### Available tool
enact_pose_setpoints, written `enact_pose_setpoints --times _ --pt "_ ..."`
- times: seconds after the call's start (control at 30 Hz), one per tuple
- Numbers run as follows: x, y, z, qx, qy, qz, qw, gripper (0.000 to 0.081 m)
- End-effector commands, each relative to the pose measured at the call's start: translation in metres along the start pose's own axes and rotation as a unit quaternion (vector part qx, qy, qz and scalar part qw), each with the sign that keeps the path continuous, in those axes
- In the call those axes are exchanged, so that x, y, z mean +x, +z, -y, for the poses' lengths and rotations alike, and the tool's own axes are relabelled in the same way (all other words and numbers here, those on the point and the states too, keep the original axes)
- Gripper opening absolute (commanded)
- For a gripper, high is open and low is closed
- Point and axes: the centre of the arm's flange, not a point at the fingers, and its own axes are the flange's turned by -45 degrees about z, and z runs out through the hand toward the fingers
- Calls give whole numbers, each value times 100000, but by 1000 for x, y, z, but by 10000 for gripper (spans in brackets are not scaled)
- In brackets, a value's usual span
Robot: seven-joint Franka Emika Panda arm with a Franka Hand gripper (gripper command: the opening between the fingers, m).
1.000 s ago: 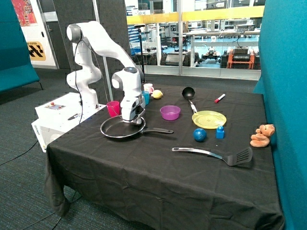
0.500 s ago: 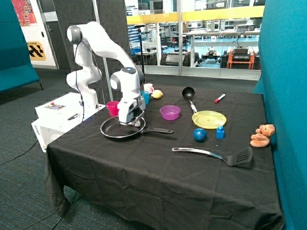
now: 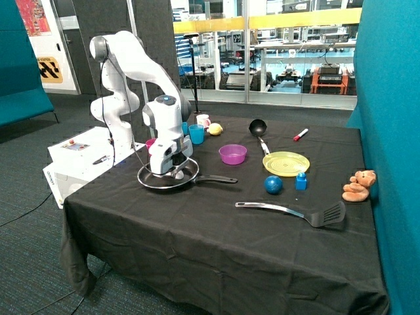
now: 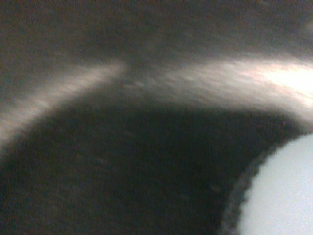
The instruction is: Clean the pan
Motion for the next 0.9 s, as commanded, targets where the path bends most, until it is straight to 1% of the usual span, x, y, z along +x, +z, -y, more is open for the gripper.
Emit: enact_pose_setpoints --times 0.0,0.17,0.4,0.67,0.77,0.8,0.87 --pt "-14 -3 -23 114 1174 -73 99993 0" --pt "-37 -5 -31 114 638 -73 99998 0" --pt "-65 -2 -31 113 -357 -74 99999 0" --pt "-77 2 -20 112 -1664 -76 99986 0" --pt "-81 4 -10 111 -2738 -77 99962 0" --pt "-82 6 -4 111 -3618 -78 99934 0" --pt "-82 7 2 111 -3836 -78 99926 0"
